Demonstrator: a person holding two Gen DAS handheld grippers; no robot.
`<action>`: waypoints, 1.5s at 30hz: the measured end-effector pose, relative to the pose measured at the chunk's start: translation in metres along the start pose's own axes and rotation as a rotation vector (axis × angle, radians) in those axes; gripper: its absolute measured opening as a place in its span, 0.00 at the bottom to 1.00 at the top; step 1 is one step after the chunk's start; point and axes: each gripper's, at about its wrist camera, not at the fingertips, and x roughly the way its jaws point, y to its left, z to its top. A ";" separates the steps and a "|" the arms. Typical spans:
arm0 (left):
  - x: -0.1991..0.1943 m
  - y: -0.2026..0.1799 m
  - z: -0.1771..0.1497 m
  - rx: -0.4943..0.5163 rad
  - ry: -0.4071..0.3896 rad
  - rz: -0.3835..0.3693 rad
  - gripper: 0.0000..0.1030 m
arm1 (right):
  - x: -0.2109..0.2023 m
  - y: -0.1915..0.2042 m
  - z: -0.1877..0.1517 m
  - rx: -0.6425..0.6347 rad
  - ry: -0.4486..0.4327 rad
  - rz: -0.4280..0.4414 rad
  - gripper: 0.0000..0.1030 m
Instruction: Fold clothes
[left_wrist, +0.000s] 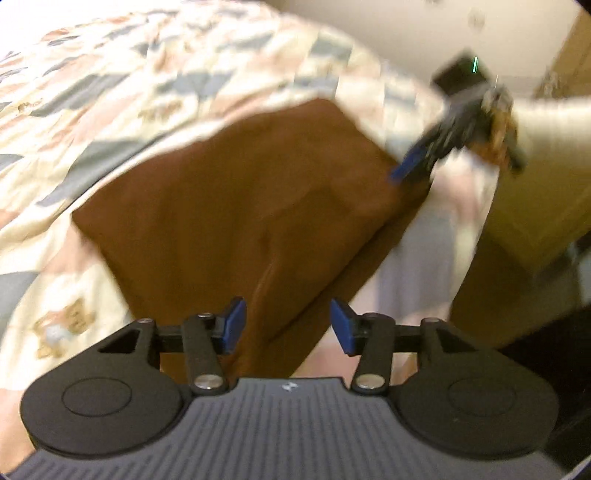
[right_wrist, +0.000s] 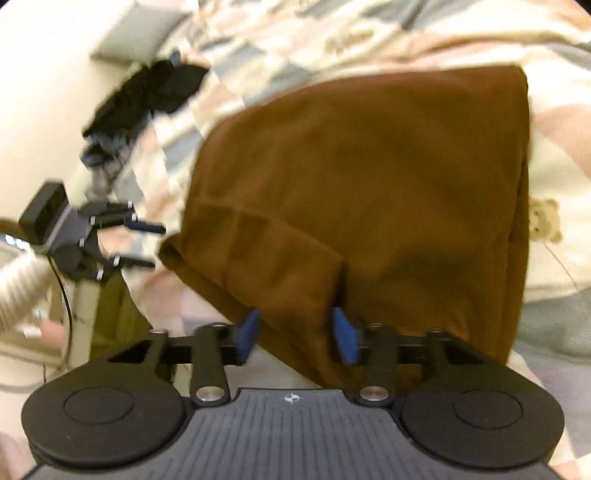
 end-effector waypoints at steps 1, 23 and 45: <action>0.009 0.002 0.001 -0.020 -0.003 0.004 0.43 | 0.002 0.000 0.000 0.012 -0.017 0.004 0.50; 0.031 0.007 0.009 -0.160 -0.073 0.050 0.36 | 0.028 -0.001 0.009 0.055 -0.018 -0.069 0.44; -0.013 0.085 0.019 -0.430 -0.224 0.100 0.38 | -0.035 0.004 0.033 0.067 -0.265 -0.229 0.50</action>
